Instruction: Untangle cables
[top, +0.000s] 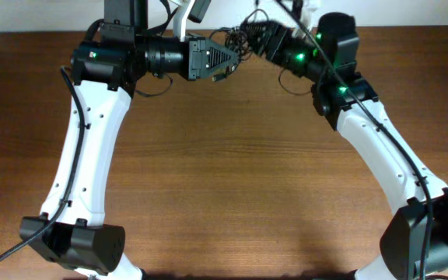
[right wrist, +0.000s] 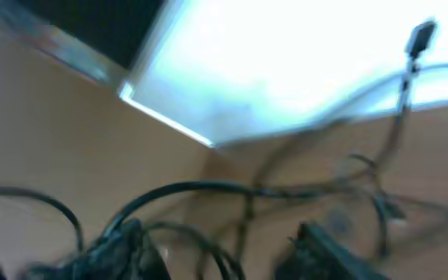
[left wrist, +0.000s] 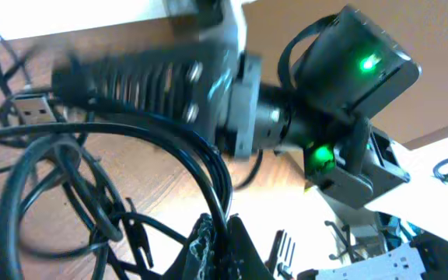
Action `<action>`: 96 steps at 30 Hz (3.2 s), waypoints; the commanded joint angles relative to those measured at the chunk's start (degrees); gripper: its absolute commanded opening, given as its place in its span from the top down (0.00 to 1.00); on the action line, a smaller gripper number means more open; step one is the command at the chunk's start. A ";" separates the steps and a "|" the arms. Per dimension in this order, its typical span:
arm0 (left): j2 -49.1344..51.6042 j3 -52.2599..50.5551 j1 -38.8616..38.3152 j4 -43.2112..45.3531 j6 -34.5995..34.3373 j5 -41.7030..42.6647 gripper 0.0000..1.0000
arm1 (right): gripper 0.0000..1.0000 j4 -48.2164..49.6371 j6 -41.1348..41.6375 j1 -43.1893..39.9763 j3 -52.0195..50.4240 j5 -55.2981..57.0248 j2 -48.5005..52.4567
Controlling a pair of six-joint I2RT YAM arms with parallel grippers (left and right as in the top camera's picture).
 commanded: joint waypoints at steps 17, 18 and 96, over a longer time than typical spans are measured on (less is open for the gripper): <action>-1.68 0.94 -0.39 -5.16 2.25 -16.63 0.88 | 0.35 -17.53 -16.39 0.31 1.36 -9.20 -0.13; -1.68 0.94 -0.37 -5.14 2.23 -15.19 0.91 | 0.35 -19.39 -17.62 1.14 1.36 -7.89 -0.09; 27.63 30.84 3.54 -19.12 9.14 -16.52 1.00 | 0.96 -44.04 -13.70 -3.28 1.31 3.34 2.73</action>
